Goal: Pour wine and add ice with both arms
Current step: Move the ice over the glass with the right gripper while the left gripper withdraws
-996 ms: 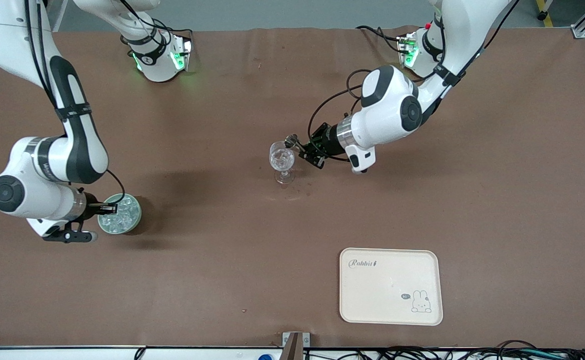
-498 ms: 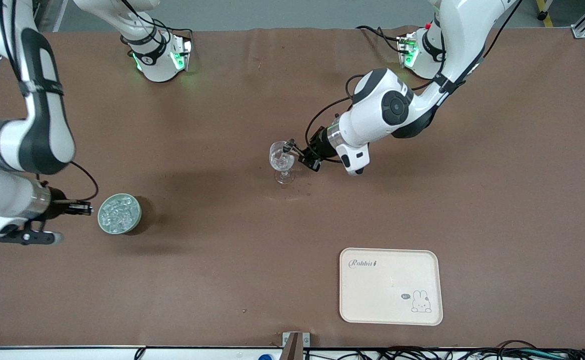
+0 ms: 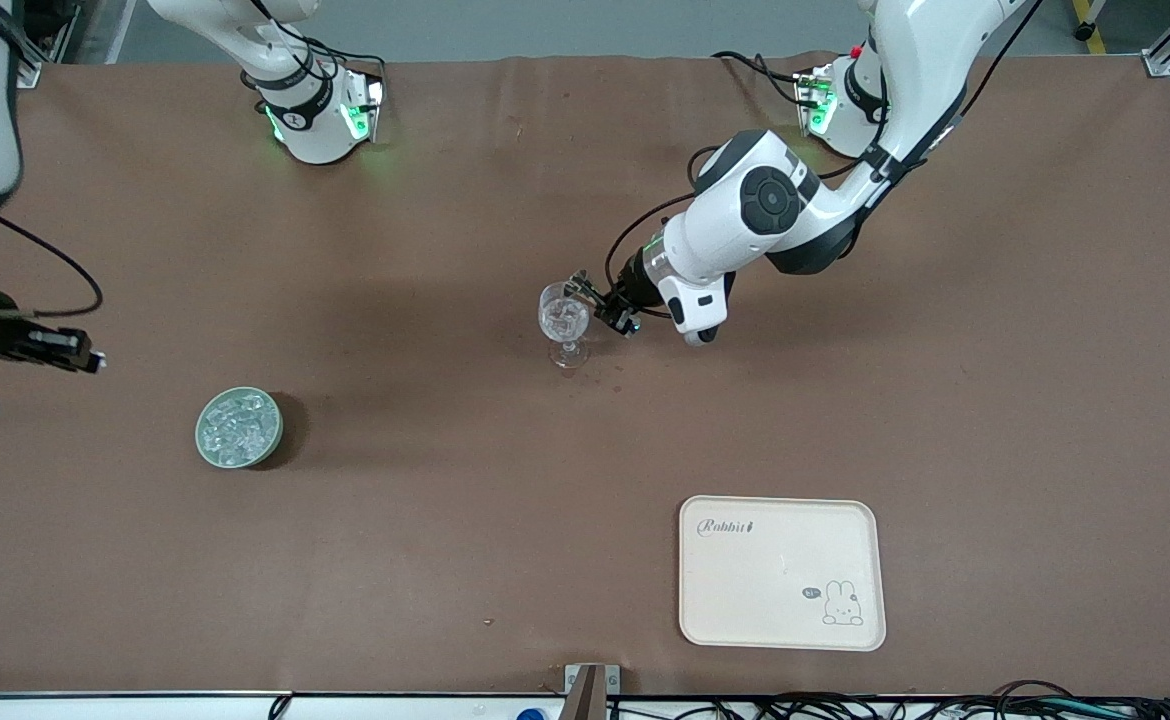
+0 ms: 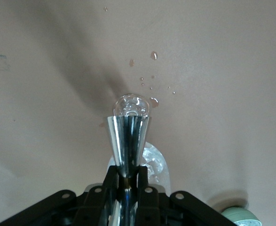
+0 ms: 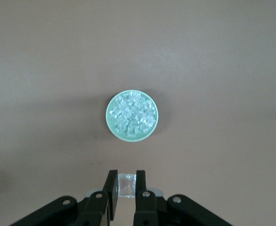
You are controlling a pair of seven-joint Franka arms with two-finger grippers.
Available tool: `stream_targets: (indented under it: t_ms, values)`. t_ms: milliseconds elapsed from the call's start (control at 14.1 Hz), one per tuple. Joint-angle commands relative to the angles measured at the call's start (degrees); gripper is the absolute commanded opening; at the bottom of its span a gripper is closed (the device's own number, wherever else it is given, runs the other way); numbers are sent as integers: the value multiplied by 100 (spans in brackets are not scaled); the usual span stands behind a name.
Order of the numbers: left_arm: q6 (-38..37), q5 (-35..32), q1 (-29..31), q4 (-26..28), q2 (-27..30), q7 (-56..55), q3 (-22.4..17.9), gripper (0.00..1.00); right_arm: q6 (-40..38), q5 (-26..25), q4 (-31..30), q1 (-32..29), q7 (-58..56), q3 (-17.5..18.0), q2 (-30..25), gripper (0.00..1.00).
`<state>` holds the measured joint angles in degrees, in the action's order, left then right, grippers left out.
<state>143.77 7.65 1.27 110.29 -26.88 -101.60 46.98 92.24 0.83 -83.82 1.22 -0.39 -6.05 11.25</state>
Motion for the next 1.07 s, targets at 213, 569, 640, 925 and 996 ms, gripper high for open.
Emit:
stream_targets:
  t_ms: [213, 569, 640, 925, 996]
  values:
    - [-86, 1148, 154, -52, 95, 376, -13, 0, -672, 40, -2, -262, 83, 217, -641, 0]
    - [-95, 3676, 154, 308, 744, 2227, -540, 0, -664, 31, -2, -395, 74, 421, -686, 0]
    - [-121, 4361, 154, 422, 894, 2746, -715, 0, -664, 31, -2, -360, 74, 420, -686, 0]
    - [-1164, 5983, 84, 502, 1133, 3927, -1830, 0, -611, 118, -2, -140, 879, 639, -660, 0]
    - [-1481, 6133, 84, 476, 1133, 4137, -2138, 0, -568, 302, -2, -122, 1283, 840, -642, 0]
